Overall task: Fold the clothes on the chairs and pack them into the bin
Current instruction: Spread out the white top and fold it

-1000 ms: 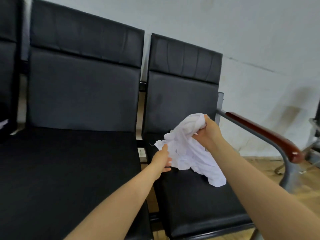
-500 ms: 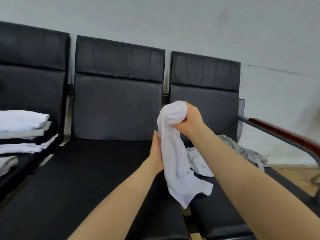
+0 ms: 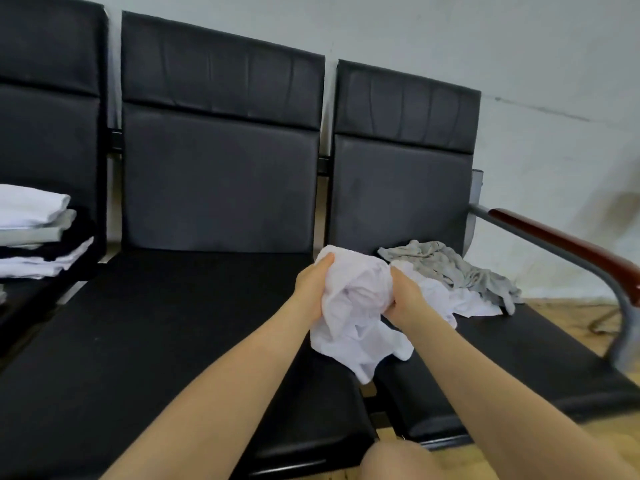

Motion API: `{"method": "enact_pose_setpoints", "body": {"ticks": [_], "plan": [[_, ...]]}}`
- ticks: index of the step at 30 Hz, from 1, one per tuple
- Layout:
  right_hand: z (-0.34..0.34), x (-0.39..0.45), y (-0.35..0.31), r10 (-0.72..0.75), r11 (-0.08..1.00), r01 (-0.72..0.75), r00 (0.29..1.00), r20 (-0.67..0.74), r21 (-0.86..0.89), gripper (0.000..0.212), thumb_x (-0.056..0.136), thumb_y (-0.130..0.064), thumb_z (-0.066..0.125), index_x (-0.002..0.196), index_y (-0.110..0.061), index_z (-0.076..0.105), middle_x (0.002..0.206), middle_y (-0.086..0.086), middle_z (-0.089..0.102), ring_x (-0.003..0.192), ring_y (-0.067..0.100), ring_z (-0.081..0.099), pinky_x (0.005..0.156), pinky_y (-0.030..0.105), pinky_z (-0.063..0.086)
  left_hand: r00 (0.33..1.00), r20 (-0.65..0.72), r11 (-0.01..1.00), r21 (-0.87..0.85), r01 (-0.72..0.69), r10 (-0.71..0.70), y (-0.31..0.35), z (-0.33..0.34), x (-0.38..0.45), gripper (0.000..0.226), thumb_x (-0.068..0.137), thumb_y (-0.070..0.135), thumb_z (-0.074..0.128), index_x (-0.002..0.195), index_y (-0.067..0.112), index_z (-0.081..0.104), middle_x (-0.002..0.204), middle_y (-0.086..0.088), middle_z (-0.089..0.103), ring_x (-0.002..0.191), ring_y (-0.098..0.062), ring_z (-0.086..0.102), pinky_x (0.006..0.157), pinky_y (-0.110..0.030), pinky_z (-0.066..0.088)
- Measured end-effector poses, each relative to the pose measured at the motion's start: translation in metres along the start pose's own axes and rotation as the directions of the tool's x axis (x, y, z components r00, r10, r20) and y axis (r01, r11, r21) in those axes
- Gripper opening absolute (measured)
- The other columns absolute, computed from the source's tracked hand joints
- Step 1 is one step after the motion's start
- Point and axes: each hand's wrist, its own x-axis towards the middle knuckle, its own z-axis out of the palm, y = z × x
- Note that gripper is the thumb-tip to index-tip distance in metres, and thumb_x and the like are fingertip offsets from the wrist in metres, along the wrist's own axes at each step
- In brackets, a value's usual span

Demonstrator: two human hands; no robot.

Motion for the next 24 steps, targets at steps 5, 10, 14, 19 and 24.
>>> {"method": "enact_pose_setpoints", "body": {"ticks": [5,10,14,19,24], "plan": [[0.018,0.003,0.044,0.049,0.671,-0.023,0.999,0.013,-0.741,0.04,0.099,-0.041,0.044,0.112,-0.006,0.059,0.106,0.013,0.06,0.096,0.026,0.054,0.088,0.034,0.043,0.984,-0.158,0.997,0.034,-0.073,0.078,0.039,-0.04,-0.009,0.02,0.09,0.04,0.06,0.098,0.023,0.055,0.087,0.003,0.06,0.081,-0.015,0.059,0.059,-0.028,0.044],[0.092,-0.008,0.044,0.128,0.868,0.016,0.958,0.255,-0.497,0.04,0.095,-0.038,0.054,0.123,-0.009,0.06,0.115,0.012,0.062,0.109,0.029,0.058,0.101,0.041,0.045,0.929,-0.274,0.968,0.121,-0.222,0.247,0.091,-0.113,-0.027,0.015,0.09,0.038,0.059,0.097,0.024,0.058,0.093,0.003,0.063,0.086,-0.016,0.061,0.066,-0.031,0.05],[0.139,-0.016,0.056,0.234,0.906,-0.051,0.887,0.397,-0.421,0.036,0.093,-0.047,0.056,0.112,-0.017,0.059,0.111,0.008,0.062,0.103,0.022,0.059,0.09,0.037,0.047,0.861,-0.282,0.88,0.354,-0.317,0.424,0.104,-0.183,-0.04,0.007,0.091,0.033,0.058,0.087,0.027,0.059,0.093,0.005,0.061,0.088,-0.013,0.059,0.066,-0.026,0.046],[0.169,-0.022,0.097,0.077,0.746,0.22,0.909,0.41,-0.629,0.028,0.092,-0.035,0.056,0.078,-0.012,0.065,0.077,0.001,0.059,0.07,0.014,0.055,0.063,0.026,0.042,0.843,-0.276,0.711,0.683,-0.167,0.462,0.076,-0.253,-0.05,0.02,0.093,0.03,0.052,0.105,0.016,0.06,0.093,0.006,0.06,0.086,-0.012,0.056,0.065,-0.024,0.041],[0.164,-0.014,0.111,-0.081,0.303,0.545,0.832,0.548,-0.782,0.028,0.084,-0.045,0.063,0.102,-0.023,0.062,0.102,0.004,0.054,0.104,0.023,0.048,0.076,0.032,0.039,0.848,-0.36,0.588,0.806,0.073,0.388,0.062,-0.271,-0.037,0.033,0.093,0.024,0.045,0.117,0.003,0.054,0.117,-0.017,0.056,0.107,-0.032,0.053,0.079,-0.033,0.04]]}}
